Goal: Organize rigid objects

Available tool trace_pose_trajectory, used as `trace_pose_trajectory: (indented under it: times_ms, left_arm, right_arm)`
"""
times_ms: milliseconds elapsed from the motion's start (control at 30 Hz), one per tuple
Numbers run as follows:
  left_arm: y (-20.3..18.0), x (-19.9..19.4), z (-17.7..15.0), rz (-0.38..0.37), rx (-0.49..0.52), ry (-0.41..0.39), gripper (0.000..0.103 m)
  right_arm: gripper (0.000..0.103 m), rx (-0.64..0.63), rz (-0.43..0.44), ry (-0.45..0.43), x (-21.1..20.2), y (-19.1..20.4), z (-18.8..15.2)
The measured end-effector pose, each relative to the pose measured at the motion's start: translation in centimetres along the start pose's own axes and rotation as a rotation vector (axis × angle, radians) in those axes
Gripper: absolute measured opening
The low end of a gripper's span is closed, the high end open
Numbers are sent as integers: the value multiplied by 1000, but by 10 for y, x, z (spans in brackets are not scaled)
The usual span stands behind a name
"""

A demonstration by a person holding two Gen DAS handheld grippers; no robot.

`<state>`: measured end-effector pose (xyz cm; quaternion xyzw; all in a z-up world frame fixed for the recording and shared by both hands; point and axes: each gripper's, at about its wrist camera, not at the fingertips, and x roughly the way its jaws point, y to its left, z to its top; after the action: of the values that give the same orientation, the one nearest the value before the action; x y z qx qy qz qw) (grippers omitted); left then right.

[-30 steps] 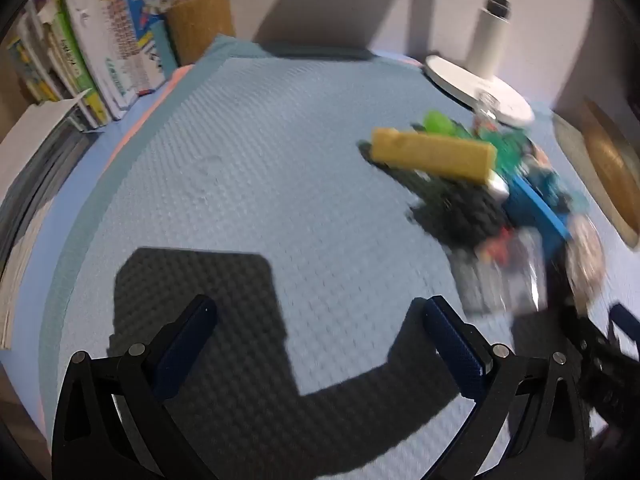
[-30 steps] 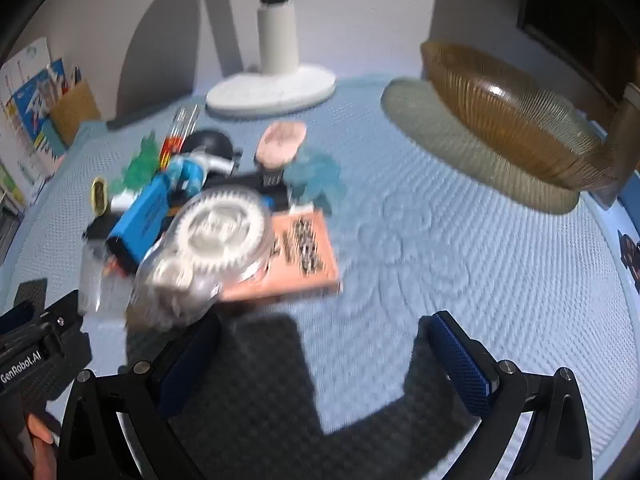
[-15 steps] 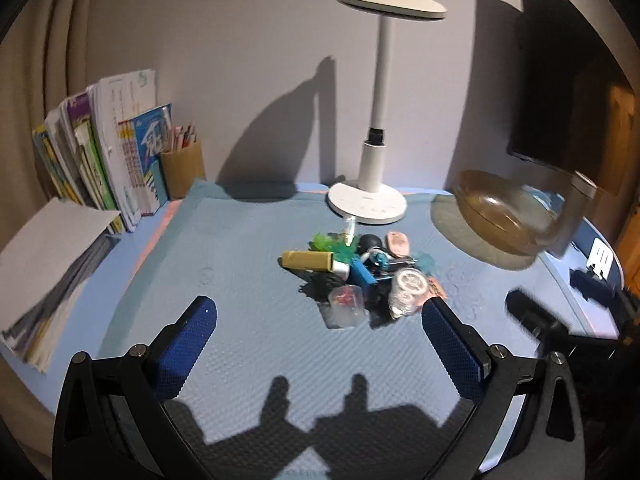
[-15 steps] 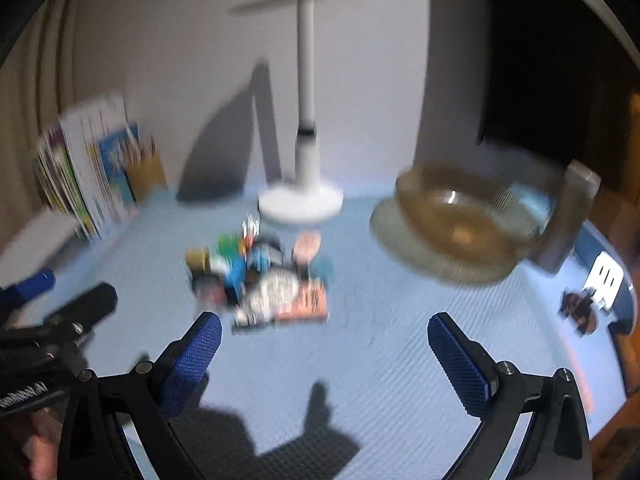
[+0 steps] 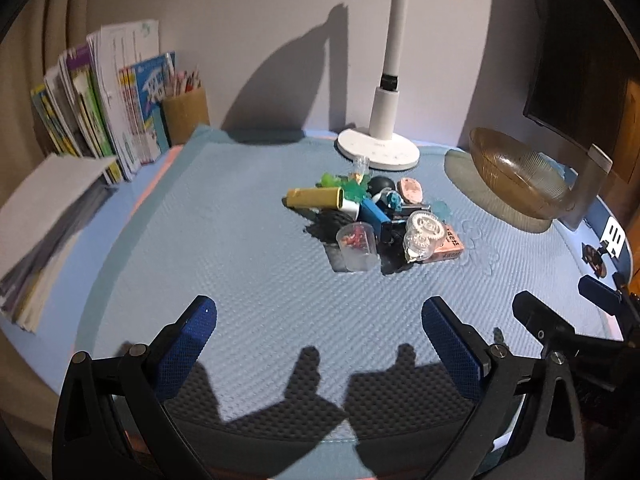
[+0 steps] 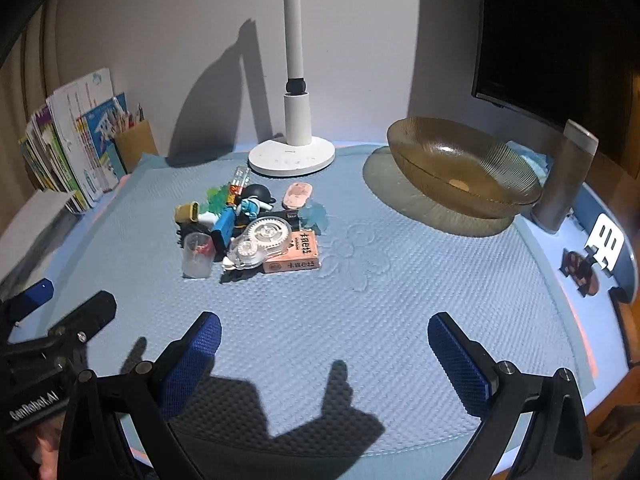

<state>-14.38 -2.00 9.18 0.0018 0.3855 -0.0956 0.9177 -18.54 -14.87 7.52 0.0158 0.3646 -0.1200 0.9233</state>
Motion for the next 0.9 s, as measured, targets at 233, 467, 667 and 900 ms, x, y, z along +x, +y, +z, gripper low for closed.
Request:
trace_pose_trajectory:
  times_ms: [233,467,667,900]
  left_arm:
    - [1,13,7,5,-2,17,102]
    - [8,25,29,3,-35,7,102]
    - [9,40,33,15,-15,20,102]
    - [12,63,29,23,-18,50,102]
  right_arm:
    - [103,-16,-14,-11,4,6,3]
    - [103,-50,-33,-18,15,14,24]
    - [103,-68,-38,0,35,16,36]
    - [103,-46,-28,43,62,13,34]
